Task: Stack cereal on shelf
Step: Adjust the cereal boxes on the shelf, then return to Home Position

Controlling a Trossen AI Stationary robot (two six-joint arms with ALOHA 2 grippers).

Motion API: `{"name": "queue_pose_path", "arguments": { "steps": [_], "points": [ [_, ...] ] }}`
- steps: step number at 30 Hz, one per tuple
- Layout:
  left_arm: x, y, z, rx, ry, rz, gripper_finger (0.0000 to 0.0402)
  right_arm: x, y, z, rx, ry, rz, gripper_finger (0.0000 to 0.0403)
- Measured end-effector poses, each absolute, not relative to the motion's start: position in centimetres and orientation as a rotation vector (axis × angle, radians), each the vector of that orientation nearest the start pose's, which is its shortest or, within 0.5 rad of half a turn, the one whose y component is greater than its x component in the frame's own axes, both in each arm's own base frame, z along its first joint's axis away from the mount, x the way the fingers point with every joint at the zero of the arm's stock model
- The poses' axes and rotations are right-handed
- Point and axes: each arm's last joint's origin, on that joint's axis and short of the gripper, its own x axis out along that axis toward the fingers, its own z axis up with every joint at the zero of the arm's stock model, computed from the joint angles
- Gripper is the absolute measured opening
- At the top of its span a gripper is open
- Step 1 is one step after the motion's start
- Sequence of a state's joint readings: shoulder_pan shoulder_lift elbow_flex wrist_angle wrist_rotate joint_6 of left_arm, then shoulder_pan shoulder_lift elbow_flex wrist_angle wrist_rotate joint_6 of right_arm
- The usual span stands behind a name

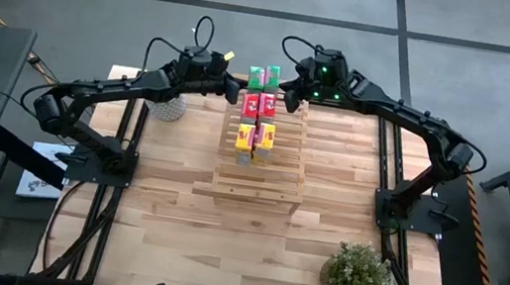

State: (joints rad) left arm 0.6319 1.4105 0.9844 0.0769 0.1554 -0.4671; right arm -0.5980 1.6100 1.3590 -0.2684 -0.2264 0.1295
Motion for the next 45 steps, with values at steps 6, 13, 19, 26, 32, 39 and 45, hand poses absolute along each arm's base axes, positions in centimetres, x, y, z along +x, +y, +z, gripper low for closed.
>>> {"name": "queue_pose_path", "arguments": {
  "steps": [6, 13, 19, 26, 32, 39, 45],
  "points": [
    [25.6, 18.6, 28.5, -0.588, 0.206, 0.564, 0.0000, 30.6, -20.0, 31.7, 0.343, 0.462, -0.374, 0.0000],
    [23.8, 18.5, 29.5, -0.544, 0.230, 0.592, 0.0000, 28.1, -19.9, 33.1, 0.311, 0.507, -0.430, 0.0000],
    [22.3, 13.5, 33.6, -0.465, 0.134, 0.471, 0.0000, 23.5, -18.1, 35.1, 0.345, 0.633, -0.454, 0.0000],
    [21.4, 2.8, 33.1, -0.377, -0.050, 0.291, 0.0000, 20.1, -14.6, 37.7, 0.330, 0.647, -0.422, 0.0000],
    [19.2, 0.3, 28.6, -0.386, -0.175, 0.206, 0.0000, 18.7, -12.3, 39.5, 0.341, 0.564, -0.385, 0.0000],
    [17.8, 0.5, 24.3, -0.484, -0.249, 0.223, 0.0000, 18.2, -10.8, 40.3, 0.390, 0.523, -0.366, 0.0000],
    [15.3, 0.1, 21.3, -0.500, -0.230, 0.227, 0.0000, 17.1, -9.9, 41.0, 0.432, 0.483, -0.369, 0.0000]
  ]
}}
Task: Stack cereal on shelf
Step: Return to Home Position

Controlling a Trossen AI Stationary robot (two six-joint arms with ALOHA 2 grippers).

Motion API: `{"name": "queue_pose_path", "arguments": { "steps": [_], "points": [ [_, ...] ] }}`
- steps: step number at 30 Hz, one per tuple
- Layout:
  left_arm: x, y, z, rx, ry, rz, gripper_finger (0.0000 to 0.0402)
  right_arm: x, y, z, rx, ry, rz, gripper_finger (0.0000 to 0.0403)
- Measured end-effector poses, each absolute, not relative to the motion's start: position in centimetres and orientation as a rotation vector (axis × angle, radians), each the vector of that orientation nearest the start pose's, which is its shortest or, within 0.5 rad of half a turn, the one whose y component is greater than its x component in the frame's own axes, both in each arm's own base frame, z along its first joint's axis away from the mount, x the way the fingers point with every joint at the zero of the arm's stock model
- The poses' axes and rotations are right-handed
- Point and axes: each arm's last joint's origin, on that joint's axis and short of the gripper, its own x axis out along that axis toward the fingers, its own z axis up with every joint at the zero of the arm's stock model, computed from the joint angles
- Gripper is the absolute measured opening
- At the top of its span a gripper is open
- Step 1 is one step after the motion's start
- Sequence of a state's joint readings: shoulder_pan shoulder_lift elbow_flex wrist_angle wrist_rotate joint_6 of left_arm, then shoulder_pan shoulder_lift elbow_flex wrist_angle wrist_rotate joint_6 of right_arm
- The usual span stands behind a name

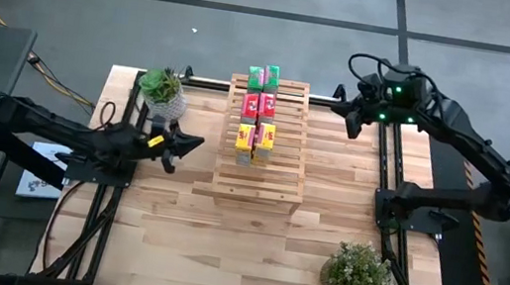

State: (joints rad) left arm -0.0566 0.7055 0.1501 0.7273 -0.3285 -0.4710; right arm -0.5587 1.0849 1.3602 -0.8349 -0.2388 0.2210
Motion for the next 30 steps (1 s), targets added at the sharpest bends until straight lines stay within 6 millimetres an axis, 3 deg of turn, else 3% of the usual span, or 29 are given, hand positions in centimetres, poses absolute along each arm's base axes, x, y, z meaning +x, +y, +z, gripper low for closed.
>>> {"name": "queue_pose_path", "arguments": {
  "steps": [7, 15, 21, 25, 30],
  "points": [
    [12.1, 0.2, 19.5, -0.537, -0.339, 0.193, 0.0000, 15.4, -8.8, 41.8, 0.444, 0.452, -0.376, 0.0000],
    [11.3, -0.1, 18.8, -0.406, -0.223, 0.123, 0.0000, 12.2, -6.8, 41.9, 0.489, 0.498, -0.385, 0.0000],
    [11.1, -0.2, 18.8, -0.285, -0.209, 0.096, 0.0001, 9.6, -4.8, 41.7, 0.426, 0.451, -0.337, 0.0000],
    [11.1, -0.2, 18.8, -0.282, -0.204, 0.099, 0.0001, 8.2, -3.6, 38.1, 0.427, 0.362, -0.253, 0.0000],
    [11.1, -0.2, 18.7, -0.281, -0.197, 0.101, 0.0001, 7.2, -2.3, 30.5, 0.550, 0.238, -0.109, 0.0000]
  ]
}}
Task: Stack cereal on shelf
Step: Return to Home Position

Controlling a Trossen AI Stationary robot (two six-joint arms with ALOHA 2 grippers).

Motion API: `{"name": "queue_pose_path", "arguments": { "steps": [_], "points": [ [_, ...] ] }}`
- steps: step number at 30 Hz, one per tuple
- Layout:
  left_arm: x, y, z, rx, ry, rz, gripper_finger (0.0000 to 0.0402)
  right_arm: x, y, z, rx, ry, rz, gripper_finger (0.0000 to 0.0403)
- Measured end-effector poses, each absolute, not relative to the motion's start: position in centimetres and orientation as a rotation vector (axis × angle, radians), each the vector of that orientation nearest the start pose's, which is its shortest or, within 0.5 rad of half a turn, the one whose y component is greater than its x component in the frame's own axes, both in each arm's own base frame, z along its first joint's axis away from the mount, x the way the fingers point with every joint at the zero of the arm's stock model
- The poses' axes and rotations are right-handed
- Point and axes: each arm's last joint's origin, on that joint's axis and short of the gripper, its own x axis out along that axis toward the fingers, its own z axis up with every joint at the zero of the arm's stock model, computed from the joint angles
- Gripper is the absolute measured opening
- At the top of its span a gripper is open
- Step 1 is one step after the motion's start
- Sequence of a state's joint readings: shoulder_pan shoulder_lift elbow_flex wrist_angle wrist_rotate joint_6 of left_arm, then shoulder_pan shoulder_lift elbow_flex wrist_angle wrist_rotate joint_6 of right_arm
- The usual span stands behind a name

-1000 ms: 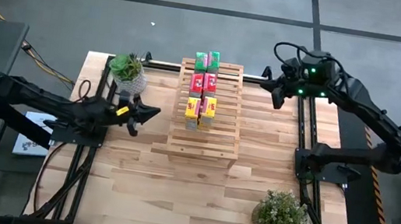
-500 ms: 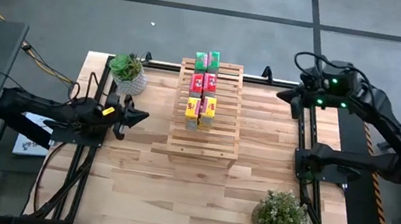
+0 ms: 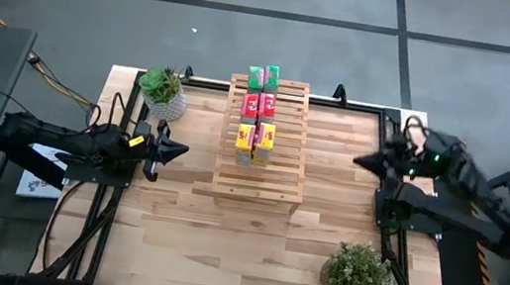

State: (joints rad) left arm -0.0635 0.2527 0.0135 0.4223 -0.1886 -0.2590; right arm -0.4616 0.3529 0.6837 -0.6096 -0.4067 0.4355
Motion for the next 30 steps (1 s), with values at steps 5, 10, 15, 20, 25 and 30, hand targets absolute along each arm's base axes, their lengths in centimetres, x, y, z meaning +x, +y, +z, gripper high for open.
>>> {"name": "queue_pose_path", "arguments": {
  "steps": [5, 10, 15, 20, 25, 30],
  "points": [
    [11.1, -0.2, 18.7, -0.281, -0.195, 0.101, 0.0001, 6.4, -1.7, 25.6, 0.509, 0.078, -0.032, 0.0000],
    [11.1, -0.2, 18.7, -0.280, -0.193, 0.102, 0.0001, 6.6, -1.8, 22.8, 0.464, 0.033, -0.008, 0.0000],
    [11.2, -0.2, 18.6, -0.280, -0.185, 0.107, 0.0001, 7.8, -2.4, 20.8, 0.416, 0.040, -0.018, 0.0000],
    [11.2, -0.2, 18.6, -0.279, -0.181, 0.108, 0.0001, 8.7, -2.9, 19.2, 0.503, -0.074, -0.066, 0.0000],
    [11.2, -0.2, 18.5, -0.278, -0.176, 0.108, 0.0001, 9.3, -2.7, 18.3, 0.542, -0.172, -0.071, 0.0000],
    [11.2, -0.2, 18.5, -0.278, -0.175, 0.109, 0.0001, 9.7, -1.8, 17.5, 0.536, -0.128, -0.129, 0.0000]
  ]
}}
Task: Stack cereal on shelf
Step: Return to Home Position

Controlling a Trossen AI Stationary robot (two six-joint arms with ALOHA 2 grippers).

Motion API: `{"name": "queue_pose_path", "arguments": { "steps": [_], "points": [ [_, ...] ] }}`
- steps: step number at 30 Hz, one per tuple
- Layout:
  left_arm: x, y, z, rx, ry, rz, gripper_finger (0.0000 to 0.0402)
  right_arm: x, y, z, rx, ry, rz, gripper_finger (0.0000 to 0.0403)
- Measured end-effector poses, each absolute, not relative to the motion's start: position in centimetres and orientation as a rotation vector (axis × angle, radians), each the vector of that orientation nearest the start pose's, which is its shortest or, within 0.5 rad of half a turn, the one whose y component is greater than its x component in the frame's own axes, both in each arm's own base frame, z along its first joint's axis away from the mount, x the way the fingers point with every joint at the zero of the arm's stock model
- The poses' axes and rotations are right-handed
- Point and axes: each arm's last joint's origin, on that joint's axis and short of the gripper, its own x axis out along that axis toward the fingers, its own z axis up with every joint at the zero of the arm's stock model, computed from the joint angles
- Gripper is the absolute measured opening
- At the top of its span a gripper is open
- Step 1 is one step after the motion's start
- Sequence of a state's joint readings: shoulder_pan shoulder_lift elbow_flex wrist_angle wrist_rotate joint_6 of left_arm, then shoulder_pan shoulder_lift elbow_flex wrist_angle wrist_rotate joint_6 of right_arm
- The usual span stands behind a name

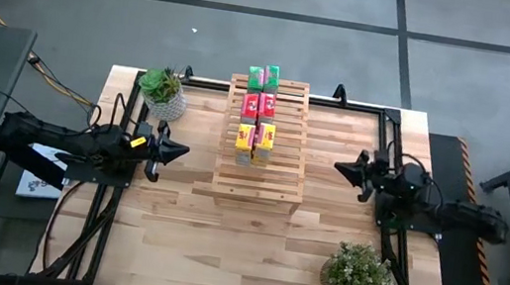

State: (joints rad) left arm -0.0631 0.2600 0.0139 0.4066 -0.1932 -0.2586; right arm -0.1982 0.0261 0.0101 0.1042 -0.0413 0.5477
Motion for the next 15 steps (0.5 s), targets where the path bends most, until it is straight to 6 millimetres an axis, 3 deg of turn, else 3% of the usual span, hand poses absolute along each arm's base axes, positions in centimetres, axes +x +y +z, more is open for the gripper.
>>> {"name": "queue_pose_path", "arguments": {
  "steps": [6, 15],
  "points": [
    [11.22, -0.15, 18.53, -0.278, -0.176, 0.108, 0.0001, 9.78, -1.24, 16.83, 0.455, -0.063, -0.190, 0.0000],
    [11.22, -0.15, 18.52, -0.278, -0.175, 0.109, 0.0001, 9.82, -1.04, 16.72, 0.254, -0.026, -0.141, 0.0000]
  ]
}}
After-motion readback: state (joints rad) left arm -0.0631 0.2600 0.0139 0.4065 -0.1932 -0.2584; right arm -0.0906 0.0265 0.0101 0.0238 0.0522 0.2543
